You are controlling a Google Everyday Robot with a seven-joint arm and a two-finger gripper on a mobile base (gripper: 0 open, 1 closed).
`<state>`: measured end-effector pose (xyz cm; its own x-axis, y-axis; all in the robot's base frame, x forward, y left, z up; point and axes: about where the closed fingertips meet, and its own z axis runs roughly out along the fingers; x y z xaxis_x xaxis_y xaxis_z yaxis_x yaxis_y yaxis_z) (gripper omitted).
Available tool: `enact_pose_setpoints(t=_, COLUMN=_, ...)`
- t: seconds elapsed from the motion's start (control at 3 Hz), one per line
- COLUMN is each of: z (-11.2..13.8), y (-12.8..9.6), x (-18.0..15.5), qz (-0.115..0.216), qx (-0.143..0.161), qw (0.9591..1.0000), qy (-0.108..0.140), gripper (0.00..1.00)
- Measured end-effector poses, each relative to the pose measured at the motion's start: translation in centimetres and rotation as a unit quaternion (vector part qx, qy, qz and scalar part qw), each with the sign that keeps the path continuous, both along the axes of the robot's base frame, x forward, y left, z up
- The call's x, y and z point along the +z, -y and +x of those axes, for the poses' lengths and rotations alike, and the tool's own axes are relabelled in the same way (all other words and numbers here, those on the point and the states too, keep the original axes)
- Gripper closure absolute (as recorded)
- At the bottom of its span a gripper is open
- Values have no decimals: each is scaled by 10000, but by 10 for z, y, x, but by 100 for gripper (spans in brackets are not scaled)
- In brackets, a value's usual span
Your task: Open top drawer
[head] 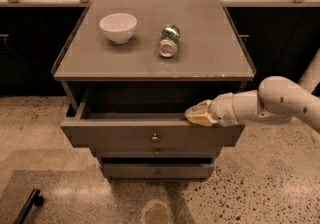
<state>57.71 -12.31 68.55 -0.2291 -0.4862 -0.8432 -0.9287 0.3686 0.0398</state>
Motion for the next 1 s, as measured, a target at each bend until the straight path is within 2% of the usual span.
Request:
enact_pose_setpoints(t=0.33, z=3, y=-1, x=1, qz=-8, qx=5, qw=10000, qy=22, gripper=100)
enact_pose_setpoints(t=0.67, z=48, y=-2, x=20, qz=-24, qx=21, qw=9995, qy=304, gripper=100)
enact_pose_setpoints(t=1.0, z=44, y=-4, x=16, qz=-16, qx=18, qw=9996, qy=293, gripper=100)
